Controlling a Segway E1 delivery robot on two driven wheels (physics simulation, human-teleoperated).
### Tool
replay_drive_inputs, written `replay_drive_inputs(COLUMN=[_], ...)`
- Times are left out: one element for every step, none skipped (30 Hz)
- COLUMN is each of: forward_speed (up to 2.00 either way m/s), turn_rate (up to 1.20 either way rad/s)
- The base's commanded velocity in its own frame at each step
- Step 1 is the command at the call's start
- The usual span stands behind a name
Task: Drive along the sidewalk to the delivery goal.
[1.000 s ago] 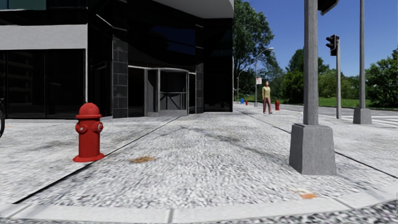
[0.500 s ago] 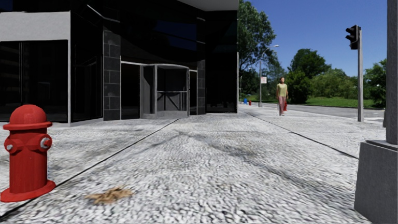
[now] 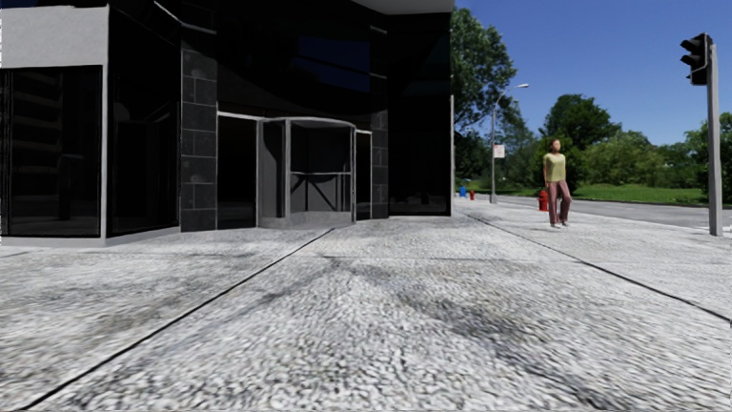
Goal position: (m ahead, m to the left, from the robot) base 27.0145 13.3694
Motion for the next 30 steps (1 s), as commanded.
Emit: replay_drive_inputs(forward_speed=[1.54, 1.55, 1.55, 1.56, 1.57, 1.57, 1.57, 1.58, 1.58, 1.58, 1.58, 1.58, 1.58, 1.58, 1.58, 1.58, 1.58, 1.58, 1.58, 1.58, 1.59, 1.6, 1.6, 1.62, 1.64, 1.66, 1.66, 1.69, 1.7, 1.71], turn_rate=[0.39, 0.41, 0.41, 0.43, 0.43, 0.44, 0.44, 0.44, 0.44, 0.44, 0.44, 0.44, 0.44, 0.44, 0.44, 0.44, 0.45, 0.5, 0.54, 0.54, 0.56, 0.59, 0.59, 0.6, 0.64, 0.68, 0.68, 0.69, 0.69, 0.69])
